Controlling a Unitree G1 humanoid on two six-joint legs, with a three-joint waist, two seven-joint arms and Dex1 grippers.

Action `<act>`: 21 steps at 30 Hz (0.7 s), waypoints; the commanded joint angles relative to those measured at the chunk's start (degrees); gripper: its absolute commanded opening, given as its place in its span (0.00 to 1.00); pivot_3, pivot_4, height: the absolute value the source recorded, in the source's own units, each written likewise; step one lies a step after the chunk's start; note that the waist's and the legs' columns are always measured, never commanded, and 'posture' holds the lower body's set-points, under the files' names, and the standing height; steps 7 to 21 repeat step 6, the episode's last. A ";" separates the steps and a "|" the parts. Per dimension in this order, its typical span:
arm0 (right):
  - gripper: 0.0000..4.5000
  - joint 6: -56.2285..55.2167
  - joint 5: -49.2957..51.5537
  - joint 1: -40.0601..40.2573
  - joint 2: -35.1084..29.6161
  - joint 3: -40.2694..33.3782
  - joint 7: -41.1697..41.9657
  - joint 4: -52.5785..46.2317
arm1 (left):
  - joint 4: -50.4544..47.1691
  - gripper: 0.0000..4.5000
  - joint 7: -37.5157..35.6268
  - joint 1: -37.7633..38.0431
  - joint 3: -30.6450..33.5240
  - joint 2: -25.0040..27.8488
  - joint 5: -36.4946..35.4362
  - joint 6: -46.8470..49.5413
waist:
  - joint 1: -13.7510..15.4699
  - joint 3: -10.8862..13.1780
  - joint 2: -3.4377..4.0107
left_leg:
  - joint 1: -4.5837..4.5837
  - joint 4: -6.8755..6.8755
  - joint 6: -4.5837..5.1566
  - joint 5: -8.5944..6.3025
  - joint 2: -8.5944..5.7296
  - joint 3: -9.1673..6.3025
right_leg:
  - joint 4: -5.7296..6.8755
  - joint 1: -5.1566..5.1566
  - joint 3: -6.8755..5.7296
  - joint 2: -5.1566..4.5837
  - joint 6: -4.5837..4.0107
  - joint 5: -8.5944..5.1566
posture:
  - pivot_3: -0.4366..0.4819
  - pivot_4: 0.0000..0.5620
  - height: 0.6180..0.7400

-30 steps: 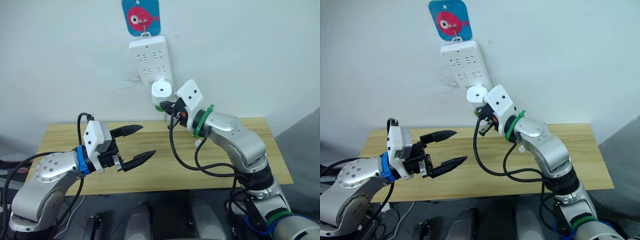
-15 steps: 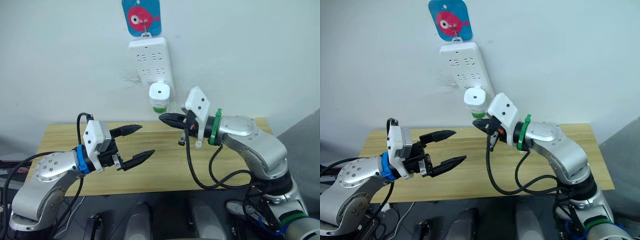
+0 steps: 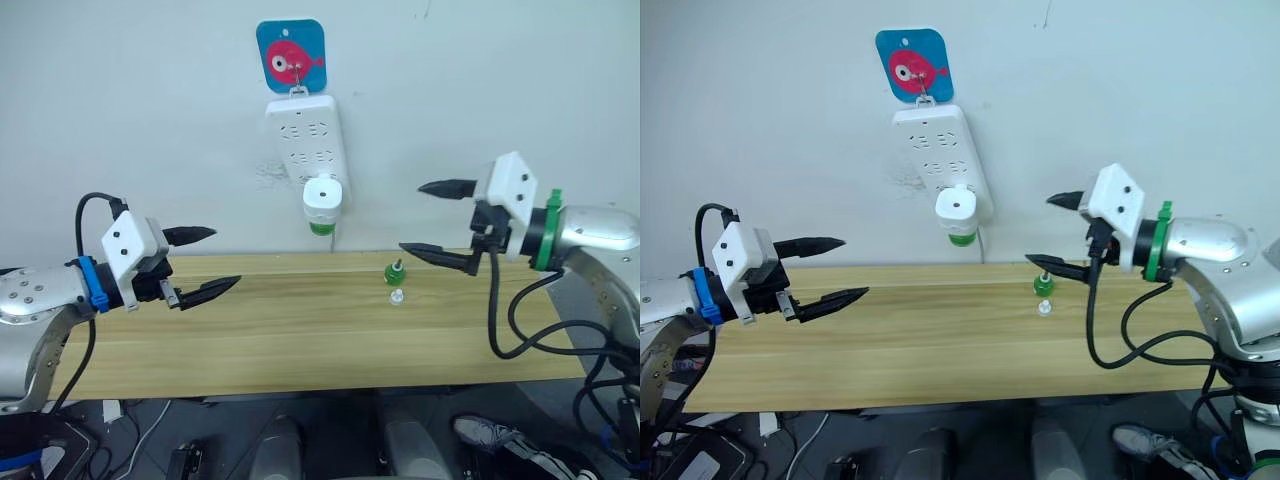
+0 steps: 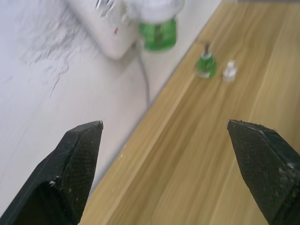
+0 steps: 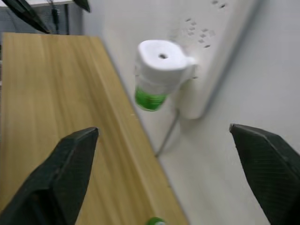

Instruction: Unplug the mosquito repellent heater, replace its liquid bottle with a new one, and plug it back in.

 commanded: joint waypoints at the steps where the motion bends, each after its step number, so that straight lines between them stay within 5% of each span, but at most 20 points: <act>1: 0.99 -6.15 -1.61 2.51 -2.98 -2.58 3.72 1.32 | -0.62 1.00 2.73 0.87 2.33 0.87 2.62 0.55 | 0.30 -0.53 -0.11 | 0.07 -0.08 0.00 0.00 0.01 0.00 | -0.06 0.06 0.00 0.00 0.00 0.00 | 0.48 0.08 0.88; 21: 0.99 -10.42 -3.54 2.82 -3.69 -1.77 5.05 4.11 | 0.12 1.00 1.00 1.36 3.05 -0.19 2.74 -3.16 | 0.46 -1.43 -0.13 | 0.19 -0.23 -0.01 0.01 0.02 0.08 | -0.21 0.14 0.04 -0.01 -0.01 0.00 | 0.49 0.07 0.88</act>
